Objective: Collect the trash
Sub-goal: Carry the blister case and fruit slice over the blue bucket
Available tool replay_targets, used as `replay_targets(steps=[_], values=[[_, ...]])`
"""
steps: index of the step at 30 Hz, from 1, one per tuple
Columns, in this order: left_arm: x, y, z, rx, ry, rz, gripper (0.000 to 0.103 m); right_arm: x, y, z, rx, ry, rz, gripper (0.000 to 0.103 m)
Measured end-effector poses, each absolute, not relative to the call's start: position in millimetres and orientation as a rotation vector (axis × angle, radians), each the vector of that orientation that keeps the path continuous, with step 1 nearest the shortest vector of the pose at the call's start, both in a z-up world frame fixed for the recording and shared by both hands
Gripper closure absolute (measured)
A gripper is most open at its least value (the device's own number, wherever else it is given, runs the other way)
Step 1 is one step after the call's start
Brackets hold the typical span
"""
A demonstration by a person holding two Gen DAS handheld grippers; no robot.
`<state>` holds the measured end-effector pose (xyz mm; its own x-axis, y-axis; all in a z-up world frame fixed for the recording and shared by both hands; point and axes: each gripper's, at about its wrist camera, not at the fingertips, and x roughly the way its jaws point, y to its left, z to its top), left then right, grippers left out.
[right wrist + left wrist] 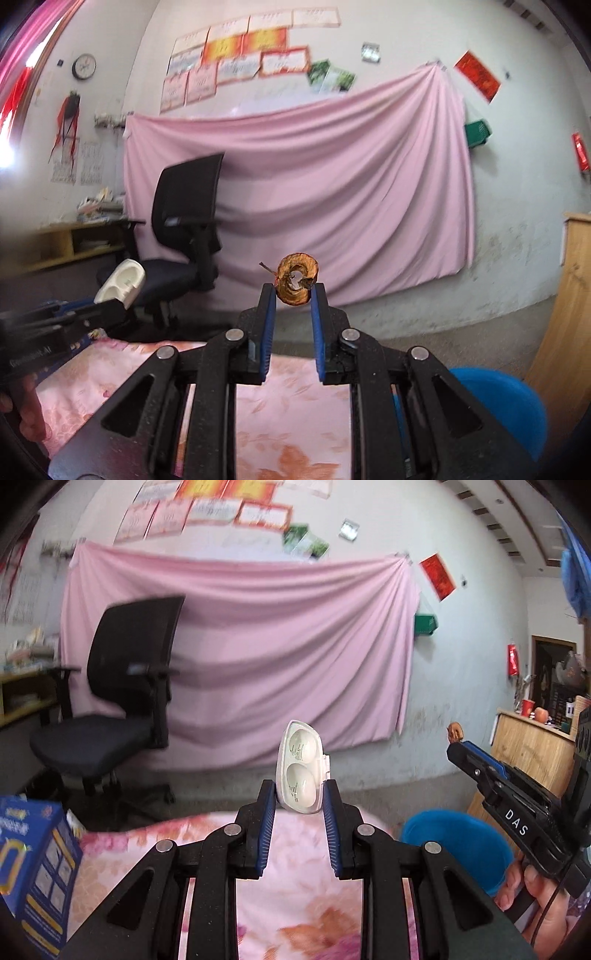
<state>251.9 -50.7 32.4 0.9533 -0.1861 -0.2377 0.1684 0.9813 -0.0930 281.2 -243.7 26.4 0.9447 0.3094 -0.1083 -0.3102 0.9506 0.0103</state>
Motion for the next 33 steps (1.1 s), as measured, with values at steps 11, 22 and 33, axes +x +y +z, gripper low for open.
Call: replay_targets(steps=[11,22,33], values=[[254.6,-140.5,58.8,-0.069,0.198,-0.353,0.081,259.5,-320.8,45.3,0.051,0.025,0.144,0.061],[279.9,-235.1,50.1,-0.03,0.24,-0.479,0.081,248.8,-402.0,32.8,0.082,0.083,0.02,0.061],[305.7,-268.6,38.6,-0.021,0.409,-0.533,0.081,254.8,-420.5,21.4,0.124,0.164,-0.007,0.06]])
